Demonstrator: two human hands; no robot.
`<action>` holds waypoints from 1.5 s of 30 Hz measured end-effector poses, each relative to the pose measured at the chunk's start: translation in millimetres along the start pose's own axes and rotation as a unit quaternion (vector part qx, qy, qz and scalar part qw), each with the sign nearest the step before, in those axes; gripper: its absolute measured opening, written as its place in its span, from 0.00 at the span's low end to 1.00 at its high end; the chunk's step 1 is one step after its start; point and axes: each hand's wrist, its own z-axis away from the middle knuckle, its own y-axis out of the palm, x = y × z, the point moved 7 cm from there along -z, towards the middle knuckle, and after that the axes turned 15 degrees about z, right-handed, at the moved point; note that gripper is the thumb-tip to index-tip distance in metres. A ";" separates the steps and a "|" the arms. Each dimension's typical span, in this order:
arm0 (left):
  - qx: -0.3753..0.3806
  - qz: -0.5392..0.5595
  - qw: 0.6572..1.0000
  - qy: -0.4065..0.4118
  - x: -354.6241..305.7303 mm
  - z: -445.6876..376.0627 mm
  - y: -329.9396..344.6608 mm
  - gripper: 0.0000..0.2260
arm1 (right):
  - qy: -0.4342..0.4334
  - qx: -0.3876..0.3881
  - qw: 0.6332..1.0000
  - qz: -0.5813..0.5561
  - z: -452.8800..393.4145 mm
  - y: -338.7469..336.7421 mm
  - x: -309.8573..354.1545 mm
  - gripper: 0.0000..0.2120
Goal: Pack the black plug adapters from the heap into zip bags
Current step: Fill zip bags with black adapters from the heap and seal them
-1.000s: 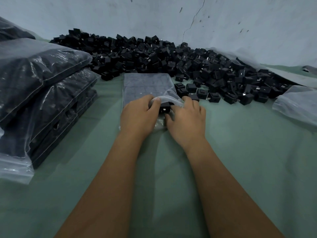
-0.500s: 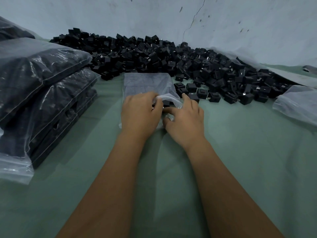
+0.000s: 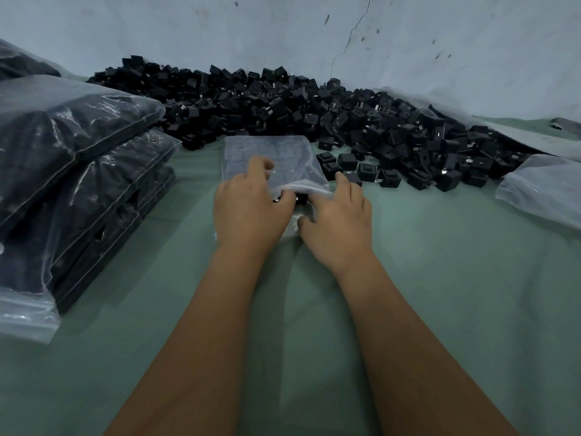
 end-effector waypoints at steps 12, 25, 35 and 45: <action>0.173 -0.016 0.985 0.018 -0.1 9.0 33.6 0.10 | -0.003 0.065 0.998 0.005 -0.5 16.5 -1.3 0.19; 0.158 0.021 0.987 -0.011 5.0 8.5 34.8 0.10 | 0.227 -0.110 0.913 -0.320 -2.9 -10.3 -69.5 0.09; 0.161 0.031 0.986 -0.009 5.4 8.6 35.9 0.13 | 0.118 0.103 0.976 -0.152 -15.6 26.7 -53.5 0.24; 0.170 0.036 0.985 -0.019 4.8 9.3 34.9 0.13 | 0.196 0.047 0.935 -0.291 -14.4 16.7 -70.8 0.20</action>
